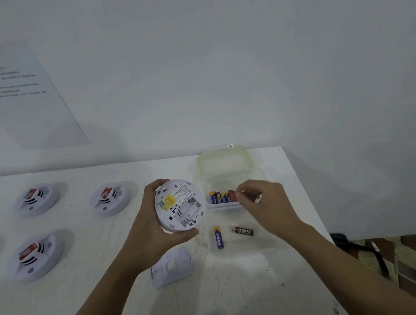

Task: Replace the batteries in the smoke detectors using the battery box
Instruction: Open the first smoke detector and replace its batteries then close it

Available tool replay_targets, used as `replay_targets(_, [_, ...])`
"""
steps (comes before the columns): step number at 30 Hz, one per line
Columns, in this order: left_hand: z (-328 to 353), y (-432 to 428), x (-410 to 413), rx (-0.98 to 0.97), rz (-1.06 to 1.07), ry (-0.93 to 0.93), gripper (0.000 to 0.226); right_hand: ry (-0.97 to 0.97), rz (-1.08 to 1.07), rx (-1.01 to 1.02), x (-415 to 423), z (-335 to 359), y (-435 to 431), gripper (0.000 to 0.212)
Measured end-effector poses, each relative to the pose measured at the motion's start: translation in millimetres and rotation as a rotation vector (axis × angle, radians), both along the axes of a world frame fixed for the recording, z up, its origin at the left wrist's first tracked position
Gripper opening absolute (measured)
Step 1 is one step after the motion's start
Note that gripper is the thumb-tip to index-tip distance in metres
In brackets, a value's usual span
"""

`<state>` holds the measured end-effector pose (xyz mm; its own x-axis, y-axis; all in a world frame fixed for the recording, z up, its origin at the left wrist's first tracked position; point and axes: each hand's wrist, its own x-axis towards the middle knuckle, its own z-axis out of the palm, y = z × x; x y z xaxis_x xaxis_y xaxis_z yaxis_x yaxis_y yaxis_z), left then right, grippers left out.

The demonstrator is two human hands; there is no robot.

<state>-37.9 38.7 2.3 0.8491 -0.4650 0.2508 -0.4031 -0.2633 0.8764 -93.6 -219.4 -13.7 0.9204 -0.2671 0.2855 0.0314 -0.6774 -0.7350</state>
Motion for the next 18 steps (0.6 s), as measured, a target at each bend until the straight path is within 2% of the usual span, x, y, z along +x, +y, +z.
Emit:
replay_targets(4, [-0.2,-2.4,7.8,-0.008,-0.019,0.013,0.098,0.148,-0.046,-0.094,33.4,5.2,-7.3,0.006])
replay_targets(10, [0.0,-7.5,18.4,-0.003,-0.038,0.028,0.102,0.515,-0.012,-0.387,67.5,1.5,-0.8,0.030])
replay_targets(14, [-0.3,-7.7,22.4,0.009,-0.037,0.022,0.099,0.556,-0.046,-0.439,73.6,-1.5,-0.5,0.032])
replay_targets(18, [-0.7,-6.8,25.3,0.028,-0.040,0.033,0.099,0.560,-0.061,-0.358,77.3,-10.2,-1.2,0.025])
